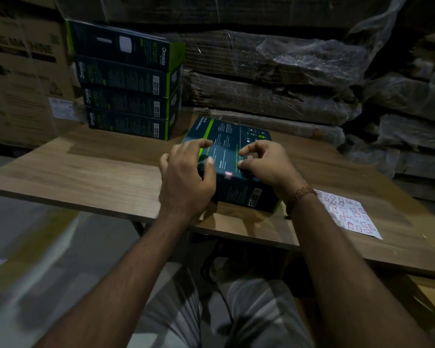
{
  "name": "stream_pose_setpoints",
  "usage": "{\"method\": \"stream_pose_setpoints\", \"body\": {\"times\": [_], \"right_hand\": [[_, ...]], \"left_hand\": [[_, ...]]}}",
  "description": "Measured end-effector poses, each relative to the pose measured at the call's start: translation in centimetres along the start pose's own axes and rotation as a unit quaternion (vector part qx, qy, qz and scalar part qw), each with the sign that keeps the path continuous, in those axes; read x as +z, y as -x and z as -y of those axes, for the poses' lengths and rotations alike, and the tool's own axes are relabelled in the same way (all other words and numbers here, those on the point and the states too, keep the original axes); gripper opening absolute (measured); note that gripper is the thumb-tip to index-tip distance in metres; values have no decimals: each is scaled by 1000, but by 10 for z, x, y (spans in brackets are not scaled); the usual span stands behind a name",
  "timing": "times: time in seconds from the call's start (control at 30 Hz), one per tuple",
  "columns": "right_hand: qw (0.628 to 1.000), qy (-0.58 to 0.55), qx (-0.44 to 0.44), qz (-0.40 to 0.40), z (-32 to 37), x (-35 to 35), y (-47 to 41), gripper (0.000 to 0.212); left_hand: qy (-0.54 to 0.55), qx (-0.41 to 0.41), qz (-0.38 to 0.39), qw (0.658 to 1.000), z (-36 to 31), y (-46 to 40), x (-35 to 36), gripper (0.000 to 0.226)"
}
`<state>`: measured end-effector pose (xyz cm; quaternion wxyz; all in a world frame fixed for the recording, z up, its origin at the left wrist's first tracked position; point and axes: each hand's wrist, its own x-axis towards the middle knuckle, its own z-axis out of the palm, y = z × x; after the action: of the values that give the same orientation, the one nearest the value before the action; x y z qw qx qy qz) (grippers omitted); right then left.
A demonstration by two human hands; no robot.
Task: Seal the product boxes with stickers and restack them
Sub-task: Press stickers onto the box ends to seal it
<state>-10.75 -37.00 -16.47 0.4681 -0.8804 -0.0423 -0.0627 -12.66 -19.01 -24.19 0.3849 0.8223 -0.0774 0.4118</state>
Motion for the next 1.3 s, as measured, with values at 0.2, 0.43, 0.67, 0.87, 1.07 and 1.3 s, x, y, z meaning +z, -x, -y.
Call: {"method": "stream_pose_setpoints", "body": {"times": [0.2, 0.43, 0.67, 0.87, 1.07, 1.3], "right_hand": [[950, 139, -256, -110, -39, 16, 40, 29], [878, 268, -333, -215, -68, 31, 52, 46], [908, 296, -250, -159, -74, 29, 54, 72], [886, 391, -203, -146, -75, 22, 52, 99], [876, 400, -222, -156, -77, 18, 58, 91], [842, 375, -353, -163, -70, 26, 65, 70]], "left_hand": [[35, -94, -62, 993, 7, -5, 1, 26], [115, -189, -52, 974, 8, -7, -3, 27], [127, -224, -57, 965, 9, -9, -6, 27], [137, -226, -52, 963, 10, -8, -6, 25], [135, -213, -43, 967, 10, -7, -7, 27], [116, -171, -32, 978, 6, -5, -5, 33]]}}
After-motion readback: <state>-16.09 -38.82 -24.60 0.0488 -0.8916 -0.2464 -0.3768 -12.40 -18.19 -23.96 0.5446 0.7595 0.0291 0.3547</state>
